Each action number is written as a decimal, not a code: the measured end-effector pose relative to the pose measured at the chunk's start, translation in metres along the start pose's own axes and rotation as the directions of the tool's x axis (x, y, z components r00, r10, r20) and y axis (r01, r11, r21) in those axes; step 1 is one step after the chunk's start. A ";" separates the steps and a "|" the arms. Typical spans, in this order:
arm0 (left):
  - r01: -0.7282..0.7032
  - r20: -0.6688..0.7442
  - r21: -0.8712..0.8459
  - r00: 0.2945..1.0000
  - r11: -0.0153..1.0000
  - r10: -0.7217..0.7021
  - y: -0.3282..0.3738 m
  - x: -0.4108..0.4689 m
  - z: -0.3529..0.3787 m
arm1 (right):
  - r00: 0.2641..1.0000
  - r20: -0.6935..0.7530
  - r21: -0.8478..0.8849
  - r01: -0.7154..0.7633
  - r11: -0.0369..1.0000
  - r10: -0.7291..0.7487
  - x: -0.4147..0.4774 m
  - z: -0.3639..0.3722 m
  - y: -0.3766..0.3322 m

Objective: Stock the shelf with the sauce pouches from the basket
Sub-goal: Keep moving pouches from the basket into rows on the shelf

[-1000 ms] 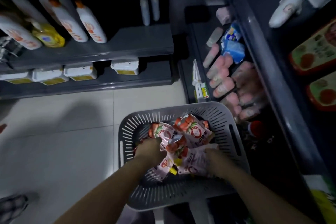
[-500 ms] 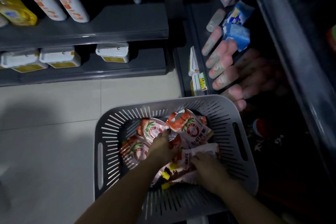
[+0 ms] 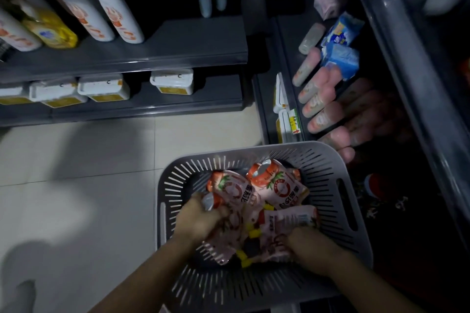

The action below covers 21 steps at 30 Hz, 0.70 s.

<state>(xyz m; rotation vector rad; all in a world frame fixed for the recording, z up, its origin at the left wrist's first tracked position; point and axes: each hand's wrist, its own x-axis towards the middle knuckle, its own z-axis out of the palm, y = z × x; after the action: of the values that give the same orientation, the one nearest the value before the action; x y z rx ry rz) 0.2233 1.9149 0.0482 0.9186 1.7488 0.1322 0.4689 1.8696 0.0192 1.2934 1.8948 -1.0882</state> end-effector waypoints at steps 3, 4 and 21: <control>0.120 0.030 -0.449 0.992 0.885 -0.119 0.001 -0.007 -0.018 | 1.000 -0.027 0.129 -0.010 0.992 0.013 -0.020 -0.019 0.000; 0.157 0.047 -0.546 0.986 0.823 -0.157 0.001 -0.010 -0.022 | 0.999 -0.044 0.170 -0.012 0.985 0.020 -0.029 -0.029 -0.001; 0.574 0.584 -0.587 0.788 0.570 -0.192 -0.017 -0.019 0.003 | 0.857 -0.103 0.700 -0.298 0.649 0.504 -0.013 -0.006 -0.018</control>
<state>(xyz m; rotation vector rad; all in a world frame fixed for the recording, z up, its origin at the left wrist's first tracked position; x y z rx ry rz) 0.2187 1.8898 0.0535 -0.0935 1.2085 0.2834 0.4563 1.8657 0.0384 2.2720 1.2804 -1.4398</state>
